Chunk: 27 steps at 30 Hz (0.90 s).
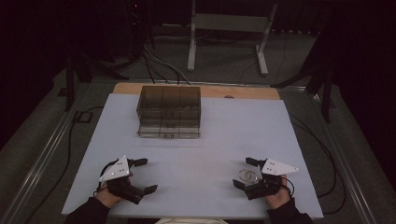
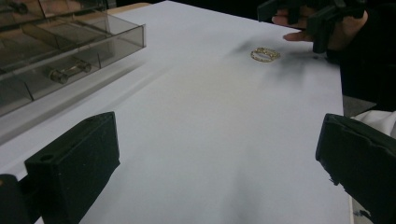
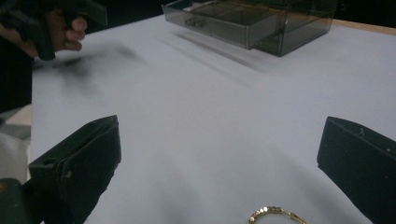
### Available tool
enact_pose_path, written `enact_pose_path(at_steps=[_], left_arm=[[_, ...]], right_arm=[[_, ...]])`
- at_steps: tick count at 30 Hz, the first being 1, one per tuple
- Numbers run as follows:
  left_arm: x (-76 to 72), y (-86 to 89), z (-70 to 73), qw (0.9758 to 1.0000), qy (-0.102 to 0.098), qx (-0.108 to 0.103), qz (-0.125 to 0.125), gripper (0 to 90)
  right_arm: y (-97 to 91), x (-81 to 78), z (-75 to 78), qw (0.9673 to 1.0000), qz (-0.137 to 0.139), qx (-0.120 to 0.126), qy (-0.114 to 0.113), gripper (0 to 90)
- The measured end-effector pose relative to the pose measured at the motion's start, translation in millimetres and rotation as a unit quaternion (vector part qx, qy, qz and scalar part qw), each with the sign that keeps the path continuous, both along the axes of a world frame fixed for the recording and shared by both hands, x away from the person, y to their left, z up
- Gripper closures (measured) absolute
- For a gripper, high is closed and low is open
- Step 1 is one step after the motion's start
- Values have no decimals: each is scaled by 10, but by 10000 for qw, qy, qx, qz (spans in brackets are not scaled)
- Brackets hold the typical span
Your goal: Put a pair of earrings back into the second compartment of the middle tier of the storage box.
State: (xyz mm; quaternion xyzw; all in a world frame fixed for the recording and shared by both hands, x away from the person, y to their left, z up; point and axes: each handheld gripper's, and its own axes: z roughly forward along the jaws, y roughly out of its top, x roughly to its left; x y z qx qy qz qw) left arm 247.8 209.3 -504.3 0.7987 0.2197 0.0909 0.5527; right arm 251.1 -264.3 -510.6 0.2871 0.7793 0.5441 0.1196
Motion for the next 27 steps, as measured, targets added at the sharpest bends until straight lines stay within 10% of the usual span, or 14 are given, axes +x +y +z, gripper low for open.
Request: enact_pose_path(at_steps=[19,27], left_arm=[[59,18,-19,9997,158,-174,17,6],[27,53,-10,9997,128,-228,16,5]], right_arm=[[67,-36,-44,9993,113,-342,12,0],[156,-59,95,9995,303,-83,54,0]])
